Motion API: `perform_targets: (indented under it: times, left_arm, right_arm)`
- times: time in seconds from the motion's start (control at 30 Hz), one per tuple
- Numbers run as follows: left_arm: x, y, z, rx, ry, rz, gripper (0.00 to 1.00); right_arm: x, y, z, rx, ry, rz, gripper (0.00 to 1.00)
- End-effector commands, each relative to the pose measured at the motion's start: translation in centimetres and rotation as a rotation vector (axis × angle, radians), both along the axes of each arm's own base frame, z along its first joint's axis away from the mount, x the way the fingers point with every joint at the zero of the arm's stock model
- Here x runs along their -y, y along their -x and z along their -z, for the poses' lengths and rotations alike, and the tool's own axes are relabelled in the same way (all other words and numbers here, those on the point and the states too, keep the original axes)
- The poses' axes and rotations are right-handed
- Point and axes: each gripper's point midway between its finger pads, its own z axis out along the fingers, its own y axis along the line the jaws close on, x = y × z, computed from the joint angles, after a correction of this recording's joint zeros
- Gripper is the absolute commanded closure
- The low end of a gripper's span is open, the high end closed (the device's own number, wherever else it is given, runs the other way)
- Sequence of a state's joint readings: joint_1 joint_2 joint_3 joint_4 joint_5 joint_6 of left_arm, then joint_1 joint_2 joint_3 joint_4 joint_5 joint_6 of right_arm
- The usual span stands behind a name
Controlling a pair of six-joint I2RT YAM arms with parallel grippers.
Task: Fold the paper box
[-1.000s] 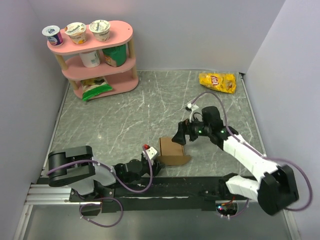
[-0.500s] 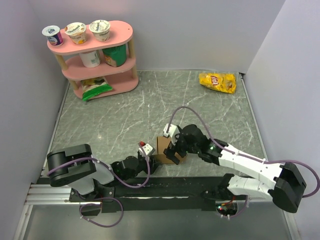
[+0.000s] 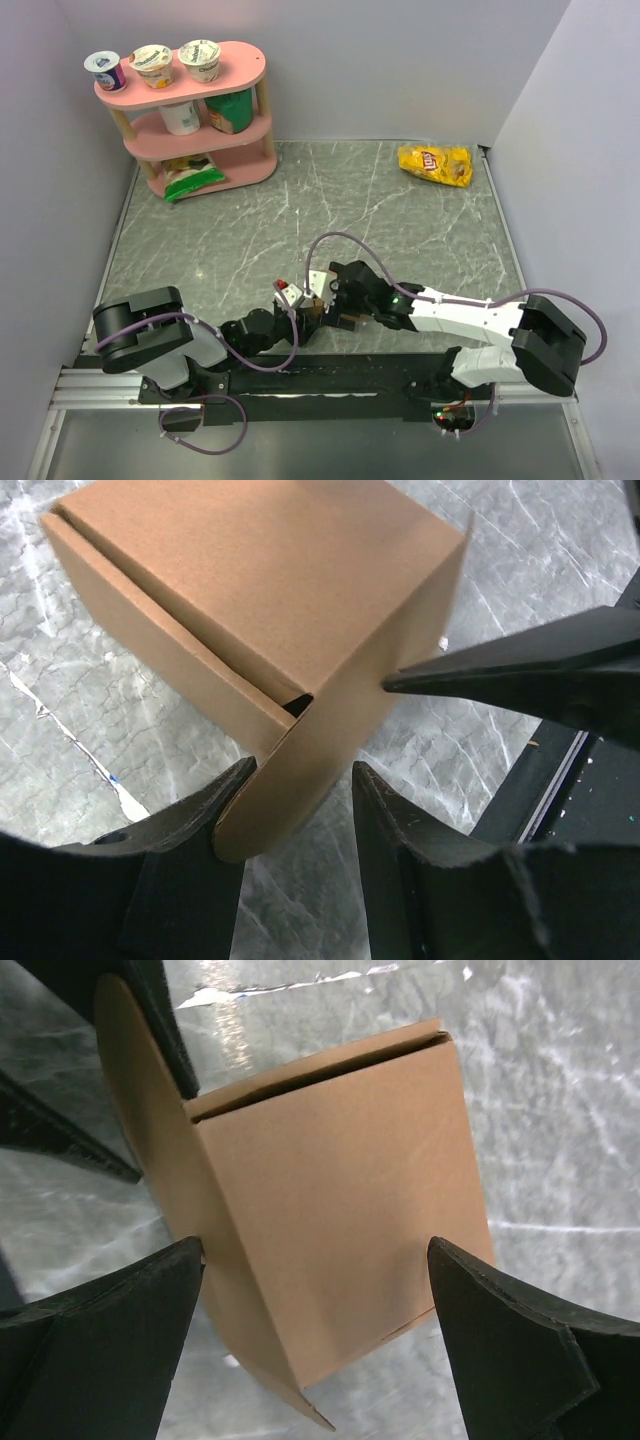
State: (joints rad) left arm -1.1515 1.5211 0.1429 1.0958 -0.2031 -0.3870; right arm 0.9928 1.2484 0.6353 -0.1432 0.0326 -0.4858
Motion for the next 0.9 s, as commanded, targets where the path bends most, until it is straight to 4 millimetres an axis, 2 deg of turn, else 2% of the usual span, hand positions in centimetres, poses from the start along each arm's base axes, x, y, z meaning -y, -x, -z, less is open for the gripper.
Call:
perform_targets:
  times: [0.0,0.17,0.33,0.43,0.47,0.5,0.57,0.63,0.77,0.8,0.87]
  left_arm:
    - [0.4,0.1,-1.0,0.002,0.054,0.022,0.52]
    - [0.3,0.0,-0.8,-0.002,0.055,0.029,0.52]
    - [0.0,-0.1,-1.3,0.002,0.073,0.027,0.48]
    - [-0.5,-0.3,-1.4,-0.005,0.077,0.000,0.40]
    - [-0.6,-0.3,-1.5,-0.008,0.076,-0.006,0.27]
    - [-1.2,-0.3,-1.2,-0.014,0.067,-0.024,0.20]
    - [-1.8,-0.4,-2.5,-0.012,0.116,-0.051,0.08]
    - [-2.9,-0.5,-3.8,-0.004,0.158,-0.086,0.04]
    - [-4.6,-1.5,-6.8,0.034,0.224,-0.142,0.01]
    - [-5.1,-1.8,-8.5,0.064,0.275,-0.153,0.02]
    - [-6.6,-2.9,-8.6,0.063,0.275,-0.202,0.02]
  right_arm:
    - [-2.2,-2.4,-2.7,0.152,-0.017,-0.049,0.00]
    - [-3.0,-2.1,-1.7,0.138,0.005,-0.106,0.00]
    - [-3.7,-1.0,0.4,0.027,0.047,-0.151,0.03]
    - [-3.9,-0.8,1.1,-0.005,0.063,-0.154,0.09]
    - [-3.8,-0.8,1.3,-0.011,0.071,-0.153,0.11]
    - [-4.1,-0.8,1.2,-0.017,0.068,-0.152,0.14]
    - [-4.1,-0.7,1.3,-0.026,0.071,-0.155,0.22]
    - [-4.0,-0.6,1.4,-0.031,0.069,-0.154,0.28]
    - [-3.7,-0.5,1.5,-0.038,0.071,-0.136,0.27]
    - [-3.6,-0.4,1.5,-0.039,0.065,-0.131,0.27]
    - [-3.6,-0.3,1.4,-0.041,0.040,-0.122,0.26]
